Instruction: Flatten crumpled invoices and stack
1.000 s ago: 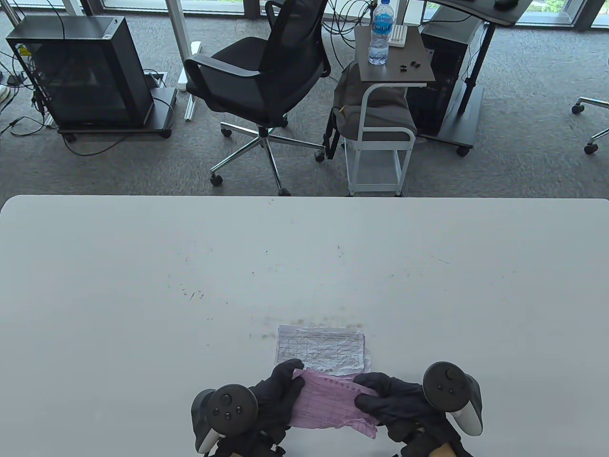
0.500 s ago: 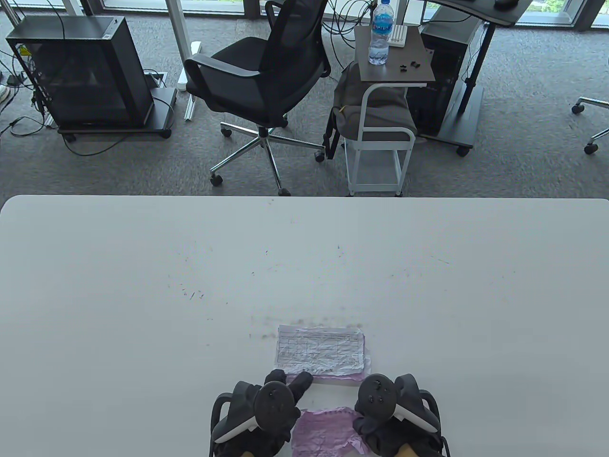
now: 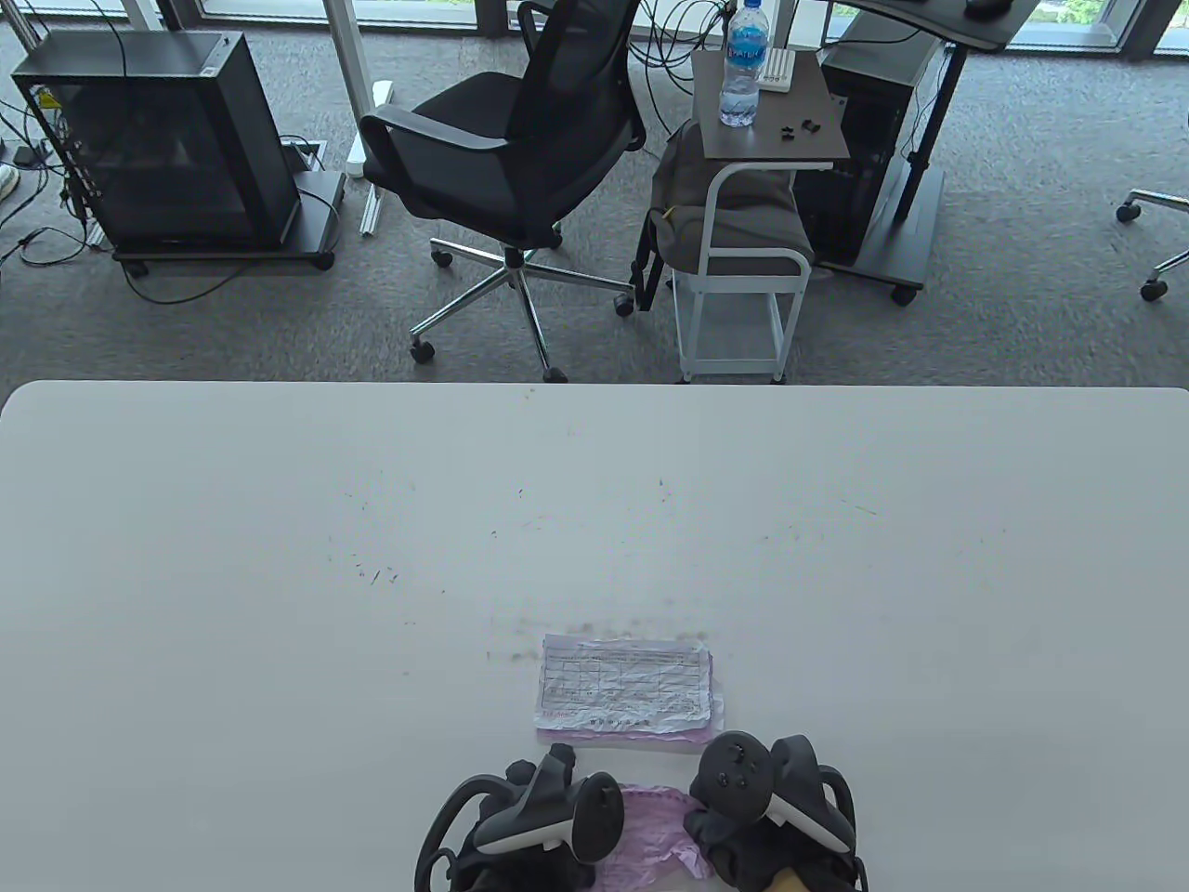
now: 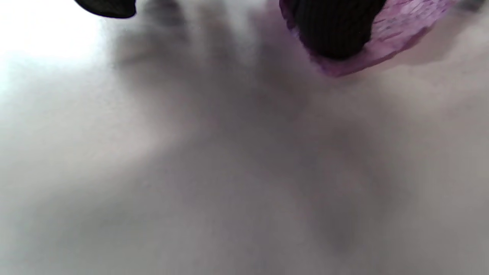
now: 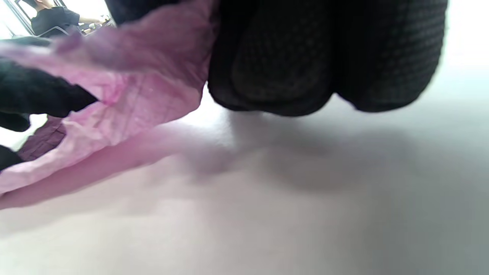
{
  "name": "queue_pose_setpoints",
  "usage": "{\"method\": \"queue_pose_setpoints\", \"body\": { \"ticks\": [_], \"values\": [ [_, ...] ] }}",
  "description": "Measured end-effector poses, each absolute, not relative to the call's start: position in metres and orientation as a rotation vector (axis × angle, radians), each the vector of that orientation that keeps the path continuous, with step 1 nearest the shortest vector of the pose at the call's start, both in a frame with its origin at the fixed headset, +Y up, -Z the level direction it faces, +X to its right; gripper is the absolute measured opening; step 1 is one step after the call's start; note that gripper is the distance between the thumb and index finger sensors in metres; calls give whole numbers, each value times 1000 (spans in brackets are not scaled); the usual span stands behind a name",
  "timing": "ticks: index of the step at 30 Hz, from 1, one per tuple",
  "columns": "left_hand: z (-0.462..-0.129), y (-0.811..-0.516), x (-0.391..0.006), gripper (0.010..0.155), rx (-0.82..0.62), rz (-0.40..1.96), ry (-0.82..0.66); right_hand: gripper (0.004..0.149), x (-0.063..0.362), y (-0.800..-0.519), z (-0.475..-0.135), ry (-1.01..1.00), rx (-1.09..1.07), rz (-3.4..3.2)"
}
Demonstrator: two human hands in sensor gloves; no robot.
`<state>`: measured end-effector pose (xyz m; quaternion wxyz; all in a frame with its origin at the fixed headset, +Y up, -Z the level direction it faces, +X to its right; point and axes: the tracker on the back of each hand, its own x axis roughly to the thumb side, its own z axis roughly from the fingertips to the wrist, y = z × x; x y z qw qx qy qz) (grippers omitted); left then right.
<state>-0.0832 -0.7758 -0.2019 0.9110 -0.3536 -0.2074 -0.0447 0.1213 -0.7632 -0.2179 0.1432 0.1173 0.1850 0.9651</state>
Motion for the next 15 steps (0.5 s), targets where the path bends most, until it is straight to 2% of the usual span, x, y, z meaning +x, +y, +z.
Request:
{"method": "queue_pose_setpoints", "body": {
  "ticks": [3,9,14,15],
  "values": [
    [-205,-780,-91,76,-807,-13,-346,43,128,-765,-219,611,273,2751],
    [-205,-783,-95,84,-880,23,-343,43,146,-764,-221,600,142,2790],
    [-206,-783,-95,85,-885,33,-346,43,158,-758,-220,532,37,2866],
    [-206,-783,-95,85,-885,38,-346,44,160,-753,-219,437,-4,2888]
  ]
}}
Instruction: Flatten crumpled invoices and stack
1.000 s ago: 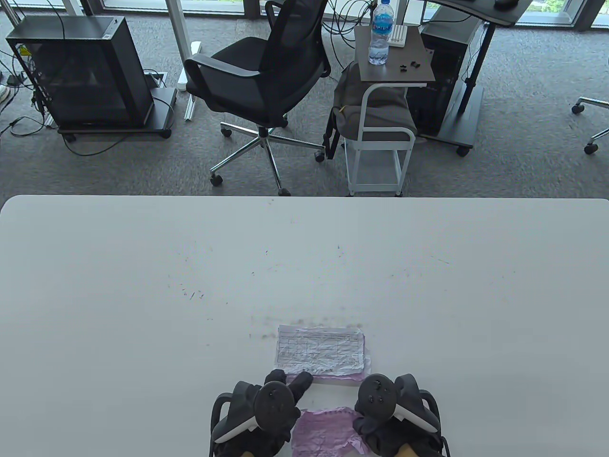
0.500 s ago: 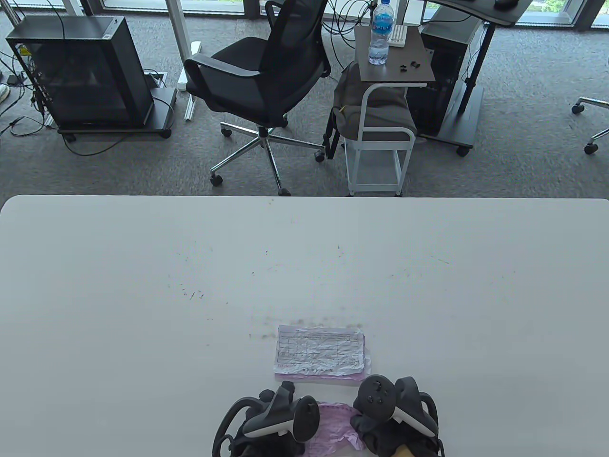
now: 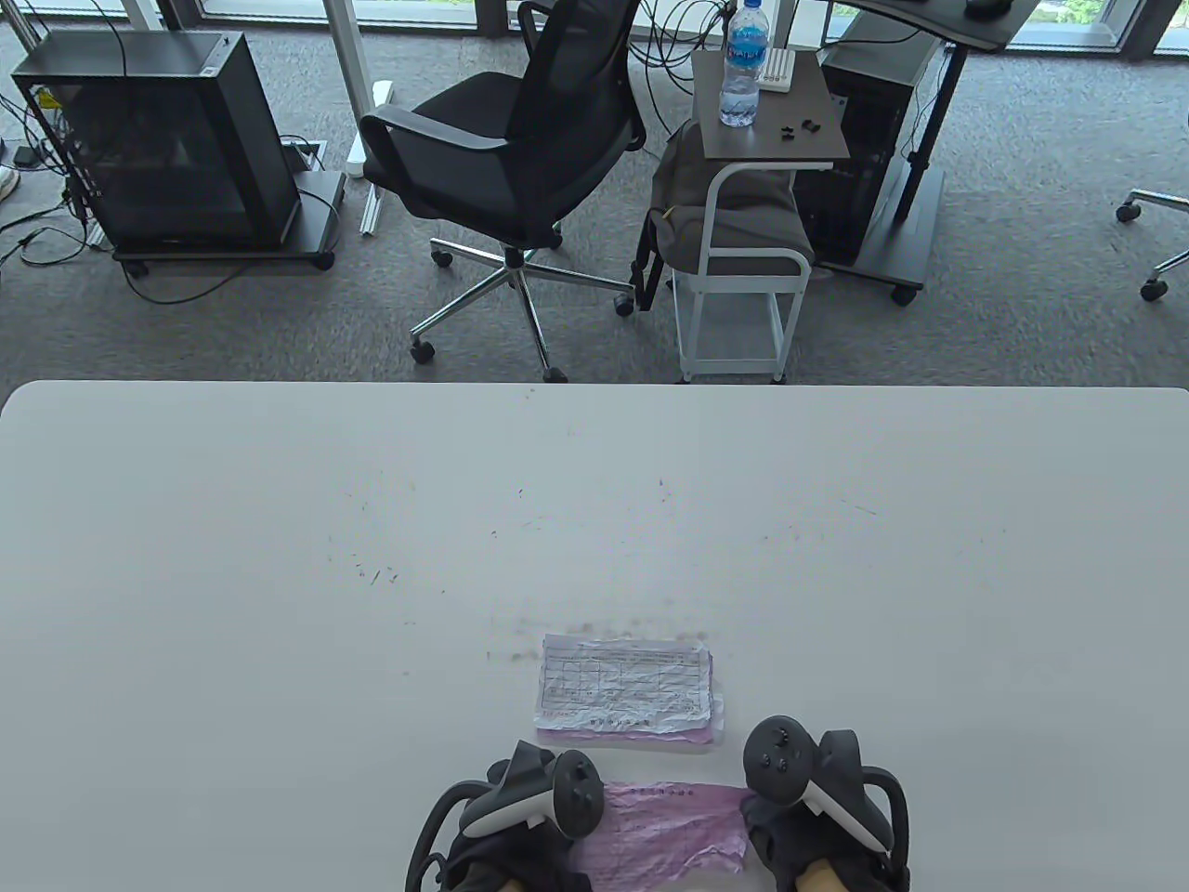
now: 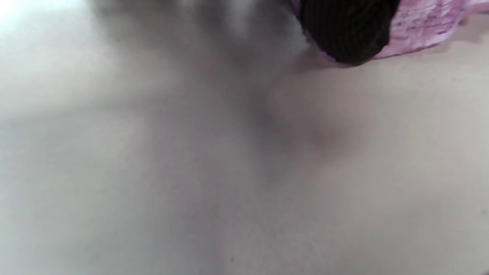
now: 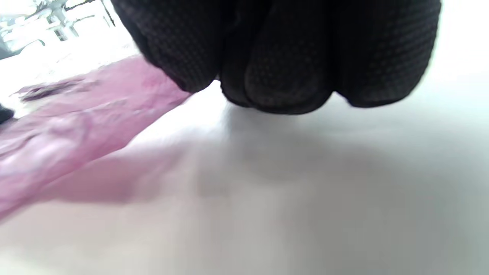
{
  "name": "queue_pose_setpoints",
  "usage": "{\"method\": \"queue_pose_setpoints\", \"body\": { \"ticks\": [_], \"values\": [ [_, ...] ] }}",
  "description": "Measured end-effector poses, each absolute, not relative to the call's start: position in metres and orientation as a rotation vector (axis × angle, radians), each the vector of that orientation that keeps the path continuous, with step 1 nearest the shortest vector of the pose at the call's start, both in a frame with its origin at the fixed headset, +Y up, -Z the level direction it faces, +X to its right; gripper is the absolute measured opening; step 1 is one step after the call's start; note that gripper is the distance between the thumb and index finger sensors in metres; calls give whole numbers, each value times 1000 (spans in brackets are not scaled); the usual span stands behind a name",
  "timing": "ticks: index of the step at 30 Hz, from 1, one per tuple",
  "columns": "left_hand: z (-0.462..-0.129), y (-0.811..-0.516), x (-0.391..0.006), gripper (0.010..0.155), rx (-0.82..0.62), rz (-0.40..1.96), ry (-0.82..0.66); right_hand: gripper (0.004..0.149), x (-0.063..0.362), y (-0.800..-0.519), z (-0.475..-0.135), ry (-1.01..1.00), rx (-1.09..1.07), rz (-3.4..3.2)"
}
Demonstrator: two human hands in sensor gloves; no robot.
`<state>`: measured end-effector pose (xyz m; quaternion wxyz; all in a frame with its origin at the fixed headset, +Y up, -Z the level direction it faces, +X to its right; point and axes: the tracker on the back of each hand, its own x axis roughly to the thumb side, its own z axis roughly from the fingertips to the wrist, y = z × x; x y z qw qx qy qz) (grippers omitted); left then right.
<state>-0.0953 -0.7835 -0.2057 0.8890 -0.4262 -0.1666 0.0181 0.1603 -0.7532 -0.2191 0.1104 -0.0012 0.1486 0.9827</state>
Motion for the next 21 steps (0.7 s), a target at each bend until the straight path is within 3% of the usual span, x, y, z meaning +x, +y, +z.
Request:
{"method": "queue_pose_setpoints", "body": {
  "ticks": [3,5,9,11,15,21],
  "values": [
    [-206,-783,-96,84,-886,42,-340,47,154,-733,-212,25,18,2925],
    [-206,-783,-96,84,-889,39,-337,48,137,-726,-207,-30,263,2882],
    [-206,-784,-96,85,-894,41,-342,46,95,-727,-196,67,775,2739],
    [-206,-784,-96,84,-896,41,-345,46,73,-733,-188,208,978,2730],
    [-206,-784,-96,85,-905,60,-342,42,52,-744,-176,359,1213,2711],
    [-207,-784,-96,85,-915,70,-341,49,40,-751,-170,507,1348,2685]
  ]
}}
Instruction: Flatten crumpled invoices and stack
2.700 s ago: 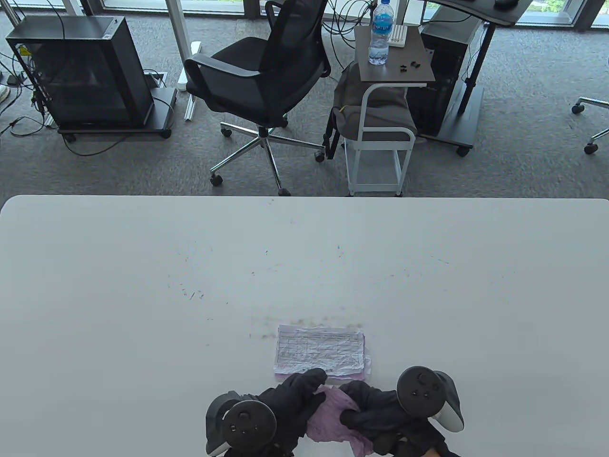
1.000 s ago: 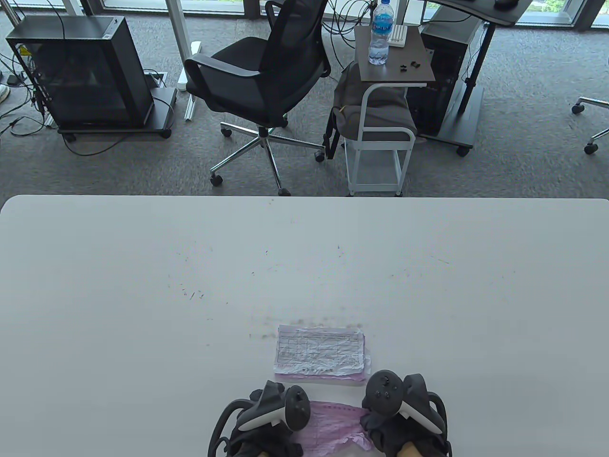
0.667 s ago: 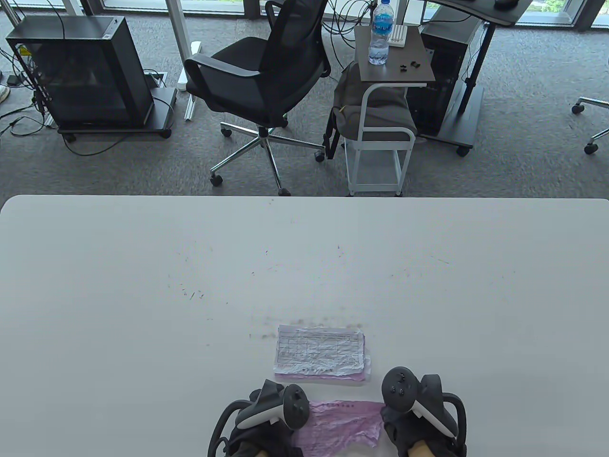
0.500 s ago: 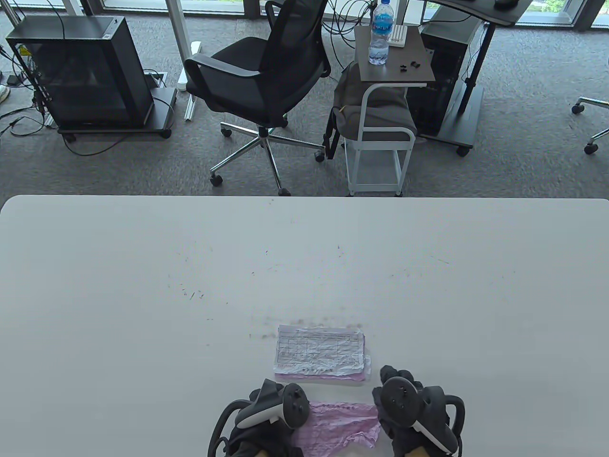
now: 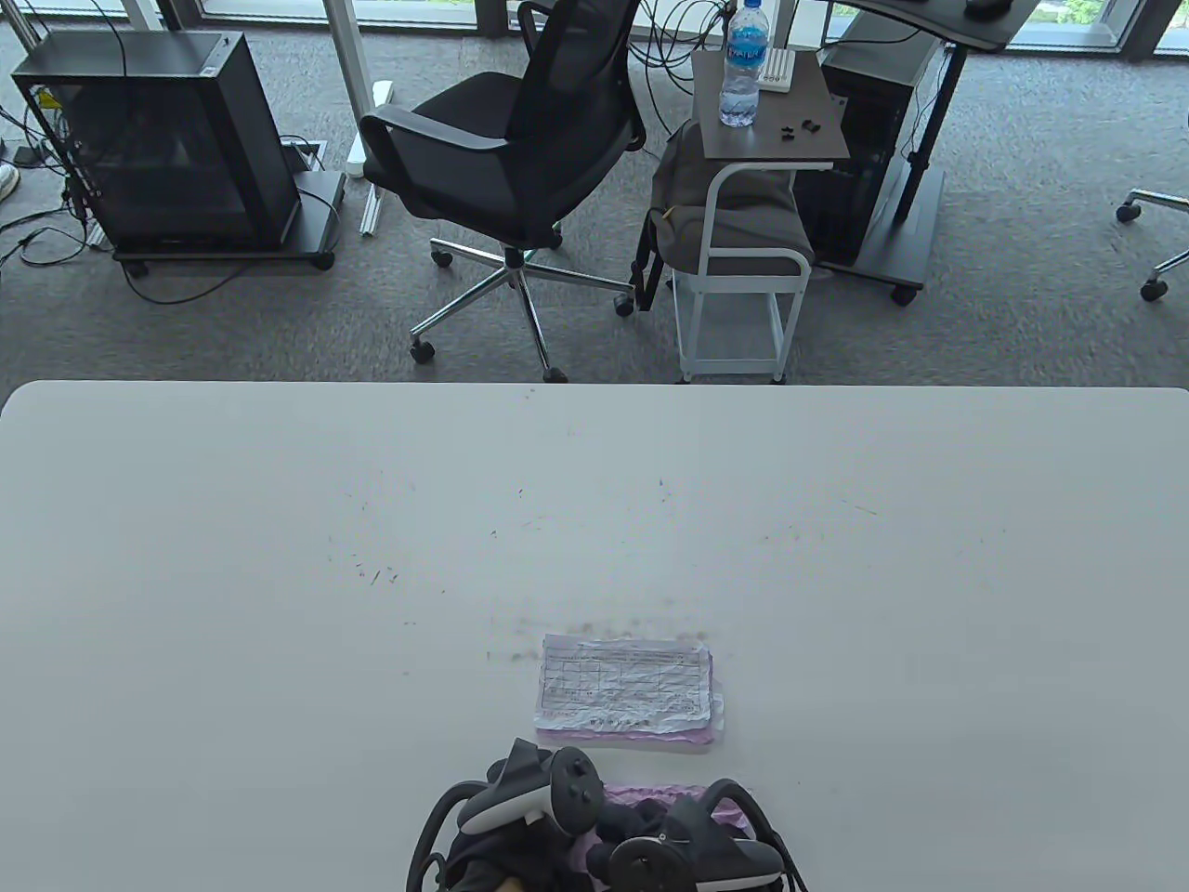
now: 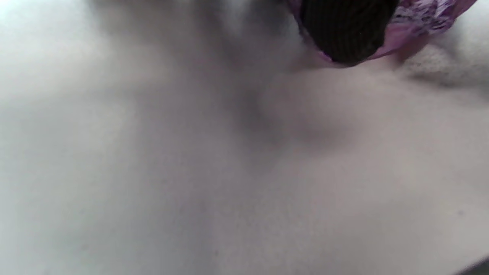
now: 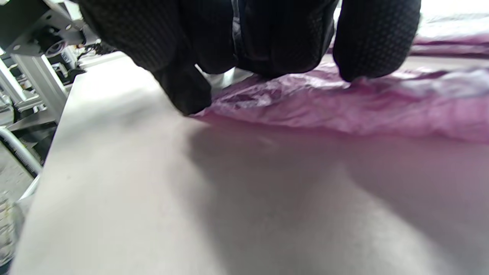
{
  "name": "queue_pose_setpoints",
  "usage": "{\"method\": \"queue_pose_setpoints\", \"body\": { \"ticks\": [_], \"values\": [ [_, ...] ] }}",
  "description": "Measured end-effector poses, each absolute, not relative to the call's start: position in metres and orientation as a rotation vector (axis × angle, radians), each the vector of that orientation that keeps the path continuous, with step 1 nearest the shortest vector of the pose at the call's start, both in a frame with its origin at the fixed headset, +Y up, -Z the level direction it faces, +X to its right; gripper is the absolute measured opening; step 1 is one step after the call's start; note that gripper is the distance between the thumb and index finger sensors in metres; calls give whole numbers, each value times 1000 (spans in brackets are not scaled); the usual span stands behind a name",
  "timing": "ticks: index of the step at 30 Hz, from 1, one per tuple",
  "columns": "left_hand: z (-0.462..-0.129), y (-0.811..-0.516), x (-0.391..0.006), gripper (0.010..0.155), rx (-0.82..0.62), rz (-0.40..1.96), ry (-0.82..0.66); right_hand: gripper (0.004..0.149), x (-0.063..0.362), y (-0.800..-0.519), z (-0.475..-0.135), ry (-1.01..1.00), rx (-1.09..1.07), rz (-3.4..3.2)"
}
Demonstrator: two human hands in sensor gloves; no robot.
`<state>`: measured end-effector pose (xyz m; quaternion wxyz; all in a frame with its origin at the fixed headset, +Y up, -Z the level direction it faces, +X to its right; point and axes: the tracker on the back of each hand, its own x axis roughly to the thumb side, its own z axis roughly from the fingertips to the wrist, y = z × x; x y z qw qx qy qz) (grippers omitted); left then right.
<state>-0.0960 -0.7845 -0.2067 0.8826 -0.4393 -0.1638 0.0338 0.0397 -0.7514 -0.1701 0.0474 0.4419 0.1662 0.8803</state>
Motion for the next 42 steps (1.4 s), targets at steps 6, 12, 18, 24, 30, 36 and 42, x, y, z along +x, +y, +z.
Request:
{"method": "queue_pose_setpoints", "body": {
  "ticks": [6,12,18,24,30,36,42],
  "values": [
    [-207,-784,-95,85,-924,70,-335,57,42,-764,-174,823,1291,2671],
    [-207,-784,-95,85,-927,67,-331,48,42,-763,-180,939,1188,2698],
    [-207,-784,-95,85,-926,69,-329,40,60,-764,-190,1056,939,2690],
    [-207,-784,-96,85,-925,74,-329,36,77,-767,-198,1158,721,2680],
    [-207,-785,-96,85,-923,77,-330,34,99,-771,-205,1219,538,2685],
    [-207,-786,-96,85,-918,91,-337,42,122,-745,-208,925,530,2556],
    [-208,-786,-96,85,-918,96,-336,51,101,-737,-200,491,801,2669]
  ]
}}
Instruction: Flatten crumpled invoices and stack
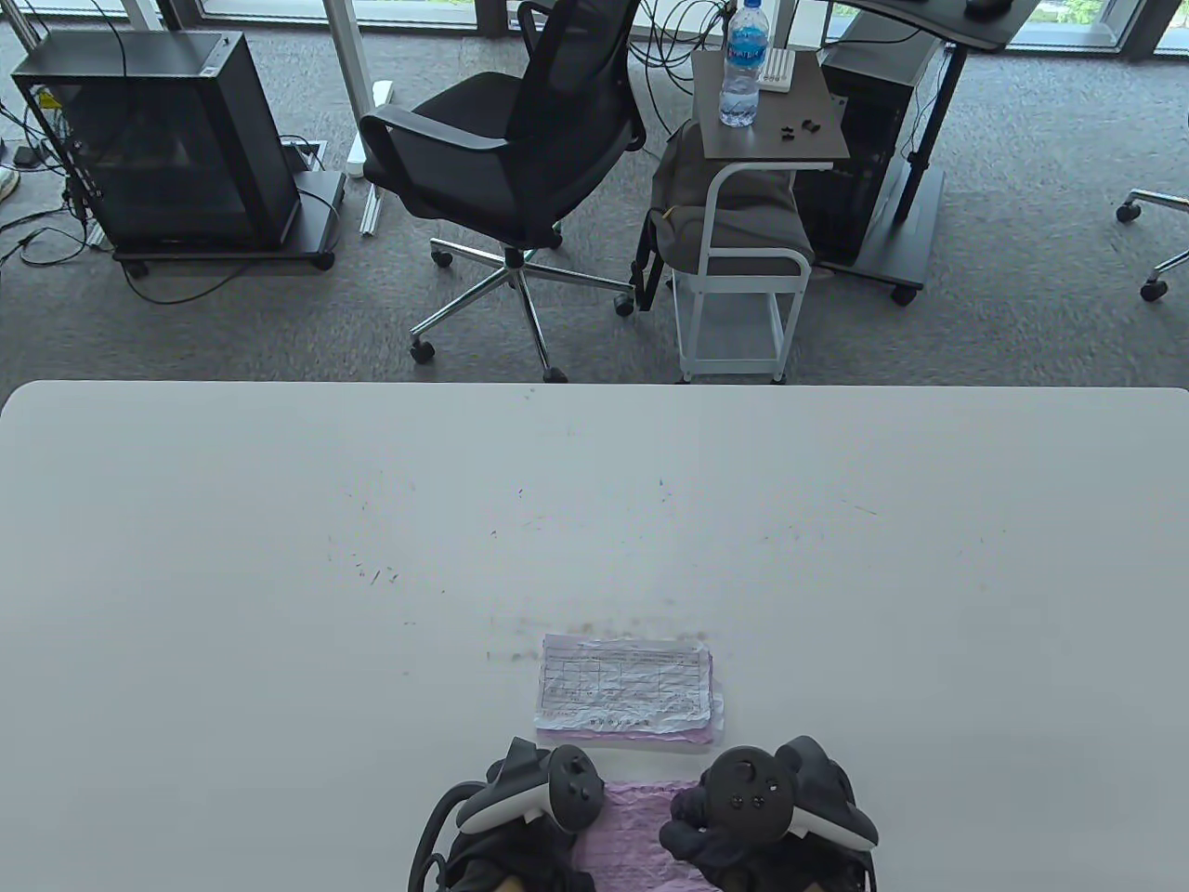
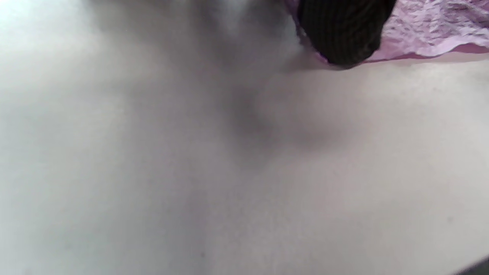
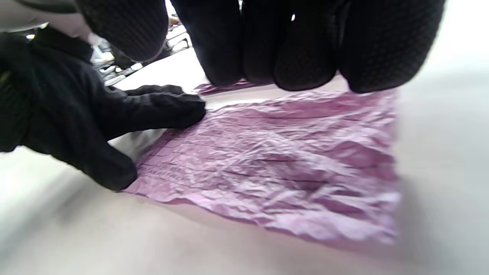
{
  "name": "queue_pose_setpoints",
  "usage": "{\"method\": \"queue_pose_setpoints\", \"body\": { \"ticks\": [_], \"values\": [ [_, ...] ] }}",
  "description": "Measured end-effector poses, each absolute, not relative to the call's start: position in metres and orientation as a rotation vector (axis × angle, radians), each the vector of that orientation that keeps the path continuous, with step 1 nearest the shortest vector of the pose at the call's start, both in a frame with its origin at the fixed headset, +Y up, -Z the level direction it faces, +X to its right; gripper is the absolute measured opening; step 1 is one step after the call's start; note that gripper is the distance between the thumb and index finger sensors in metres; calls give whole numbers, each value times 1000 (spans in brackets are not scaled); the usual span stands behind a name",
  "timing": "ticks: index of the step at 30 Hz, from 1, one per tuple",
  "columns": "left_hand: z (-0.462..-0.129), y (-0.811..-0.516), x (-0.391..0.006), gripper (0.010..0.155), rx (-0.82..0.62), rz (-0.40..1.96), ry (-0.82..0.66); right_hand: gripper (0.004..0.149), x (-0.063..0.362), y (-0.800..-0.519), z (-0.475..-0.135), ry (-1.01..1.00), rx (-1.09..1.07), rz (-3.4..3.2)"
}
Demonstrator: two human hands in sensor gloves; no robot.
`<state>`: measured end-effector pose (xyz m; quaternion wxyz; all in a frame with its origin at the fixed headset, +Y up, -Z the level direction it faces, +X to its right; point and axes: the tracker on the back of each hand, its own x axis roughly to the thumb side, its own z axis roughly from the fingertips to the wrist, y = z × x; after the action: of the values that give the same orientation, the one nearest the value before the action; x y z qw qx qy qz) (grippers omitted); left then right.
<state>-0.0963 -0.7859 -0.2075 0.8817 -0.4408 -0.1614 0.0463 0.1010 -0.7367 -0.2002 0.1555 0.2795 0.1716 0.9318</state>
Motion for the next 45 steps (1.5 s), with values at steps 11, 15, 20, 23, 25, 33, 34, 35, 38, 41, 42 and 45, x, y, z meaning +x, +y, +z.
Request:
{"method": "queue_pose_setpoints", "body": {
  "ticks": [11,15,20,23,25,33,34,35,38,41,42,45],
  "values": [
    [-207,-786,-95,86,-919,76,-340,63,59,-771,-191,850,945,2854],
    [-207,-786,-95,86,-918,77,-342,63,59,-773,-192,880,734,2939],
    [-207,-786,-94,86,-918,79,-340,61,77,-768,-201,840,502,2975],
    [-207,-786,-94,86,-916,82,-340,54,91,-764,-205,832,375,2981],
    [-207,-786,-94,86,-913,84,-340,51,100,-761,-207,827,288,2996],
    [-208,-787,-95,86,-897,81,-343,53,134,-754,-212,811,118,2943],
    [-208,-787,-95,86,-896,81,-342,54,138,-751,-212,761,121,2937],
    [-208,-787,-96,86,-896,83,-342,54,140,-747,-212,711,130,2925],
    [-208,-787,-96,86,-896,83,-341,56,138,-738,-209,496,362,2793],
    [-208,-787,-96,86,-896,85,-341,54,111,-735,-201,483,663,2694],
    [-208,-787,-96,86,-896,85,-341,52,102,-735,-199,489,756,2719],
    [-208,-787,-97,86,-896,83,-343,50,63,-739,-185,509,1137,2816]
  ]
}}
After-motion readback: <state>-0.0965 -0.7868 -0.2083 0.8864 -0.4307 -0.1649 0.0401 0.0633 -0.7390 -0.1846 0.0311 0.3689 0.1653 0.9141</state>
